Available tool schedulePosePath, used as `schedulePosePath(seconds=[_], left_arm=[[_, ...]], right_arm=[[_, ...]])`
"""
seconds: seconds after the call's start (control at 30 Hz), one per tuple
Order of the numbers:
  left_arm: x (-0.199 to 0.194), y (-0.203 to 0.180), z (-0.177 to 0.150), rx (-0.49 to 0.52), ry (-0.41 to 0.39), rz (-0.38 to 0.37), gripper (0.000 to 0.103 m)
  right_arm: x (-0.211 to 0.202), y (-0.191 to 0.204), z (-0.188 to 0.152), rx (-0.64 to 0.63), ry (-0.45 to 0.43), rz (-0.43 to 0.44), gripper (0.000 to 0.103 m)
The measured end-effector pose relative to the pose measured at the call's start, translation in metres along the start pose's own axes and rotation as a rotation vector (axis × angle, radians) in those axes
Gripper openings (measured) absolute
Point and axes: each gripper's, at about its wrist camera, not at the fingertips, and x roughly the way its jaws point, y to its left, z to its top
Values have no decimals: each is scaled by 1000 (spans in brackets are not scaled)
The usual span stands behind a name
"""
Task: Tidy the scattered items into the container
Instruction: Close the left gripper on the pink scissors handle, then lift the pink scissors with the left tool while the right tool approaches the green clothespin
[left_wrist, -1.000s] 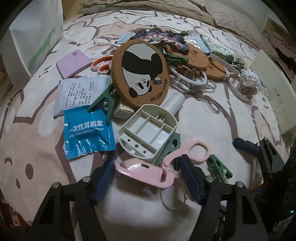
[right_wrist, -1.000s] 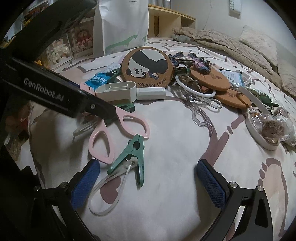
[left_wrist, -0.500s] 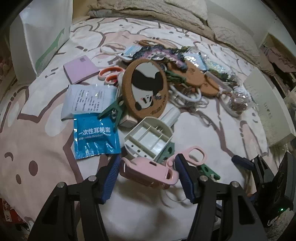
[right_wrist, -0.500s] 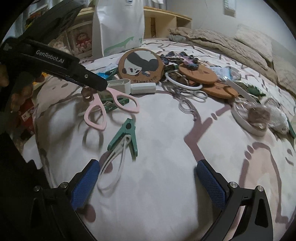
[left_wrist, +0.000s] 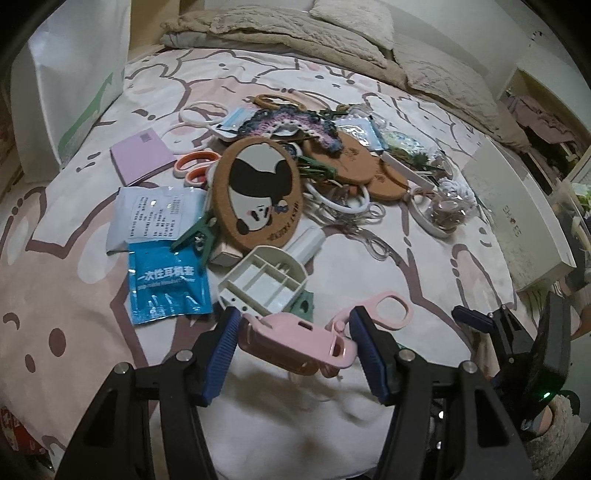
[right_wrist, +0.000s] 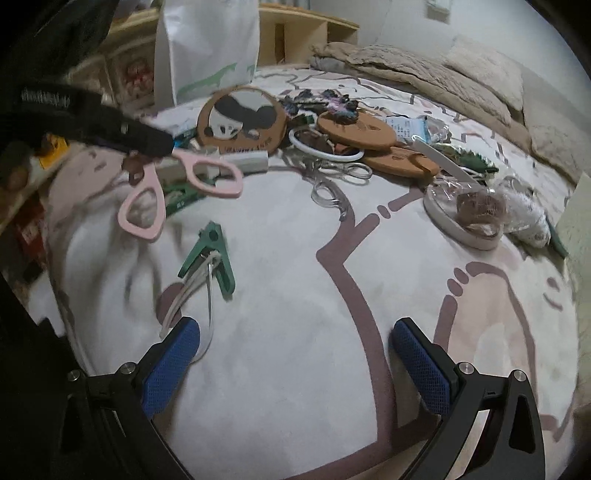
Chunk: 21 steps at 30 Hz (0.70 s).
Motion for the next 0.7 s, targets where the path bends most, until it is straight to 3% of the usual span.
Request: schedulePosePath(seconds=[0.23, 0.7], left_arm=[[2, -9, -3, 25, 2, -9, 61], [3, -42, -8, 103, -33, -68, 61]], right_arm=[[-2, -5, -5, -71, 40, -38, 103], [-29, -58, -39, -133, 120, -61, 103]])
